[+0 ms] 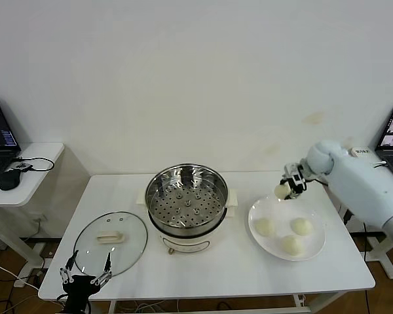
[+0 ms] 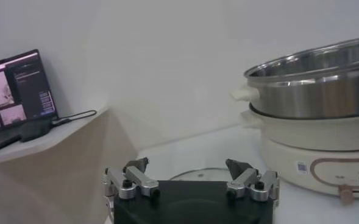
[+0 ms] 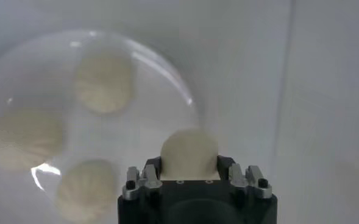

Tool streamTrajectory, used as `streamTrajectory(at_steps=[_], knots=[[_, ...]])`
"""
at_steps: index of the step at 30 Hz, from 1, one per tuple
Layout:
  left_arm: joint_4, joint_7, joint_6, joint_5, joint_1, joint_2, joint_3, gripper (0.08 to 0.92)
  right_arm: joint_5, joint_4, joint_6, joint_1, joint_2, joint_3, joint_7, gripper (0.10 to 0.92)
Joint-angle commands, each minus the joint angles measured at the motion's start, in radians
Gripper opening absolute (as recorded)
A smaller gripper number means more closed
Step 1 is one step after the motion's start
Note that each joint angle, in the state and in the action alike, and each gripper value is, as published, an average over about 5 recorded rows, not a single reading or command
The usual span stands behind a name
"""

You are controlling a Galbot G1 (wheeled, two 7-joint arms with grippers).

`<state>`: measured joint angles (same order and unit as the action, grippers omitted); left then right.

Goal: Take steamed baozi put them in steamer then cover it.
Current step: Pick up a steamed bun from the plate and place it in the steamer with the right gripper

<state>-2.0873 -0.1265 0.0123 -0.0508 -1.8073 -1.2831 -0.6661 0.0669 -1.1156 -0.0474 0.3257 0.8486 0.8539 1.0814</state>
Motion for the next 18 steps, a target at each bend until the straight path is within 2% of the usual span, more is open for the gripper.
streamTrajectory(at_steps=[1, 8, 18], knots=[[0.008, 0.0, -0.001, -0.018, 0.01, 0.011, -0.002, 0.823, -0.2, -0.108, -0.025, 0.25, 0.026, 0.188, -0.017, 0.577], [0.014, 0.004, -0.001, -0.037, 0.02, 0.03, -0.01, 0.823, -0.259, -0.047, 0.017, 0.287, 0.249, 0.271, -0.08, 0.577], [0.027, 0.004, -0.002, -0.045, 0.035, 0.029, -0.018, 0.823, -0.197, 0.095, 0.199, 0.206, 0.442, 0.332, -0.136, 0.58]])
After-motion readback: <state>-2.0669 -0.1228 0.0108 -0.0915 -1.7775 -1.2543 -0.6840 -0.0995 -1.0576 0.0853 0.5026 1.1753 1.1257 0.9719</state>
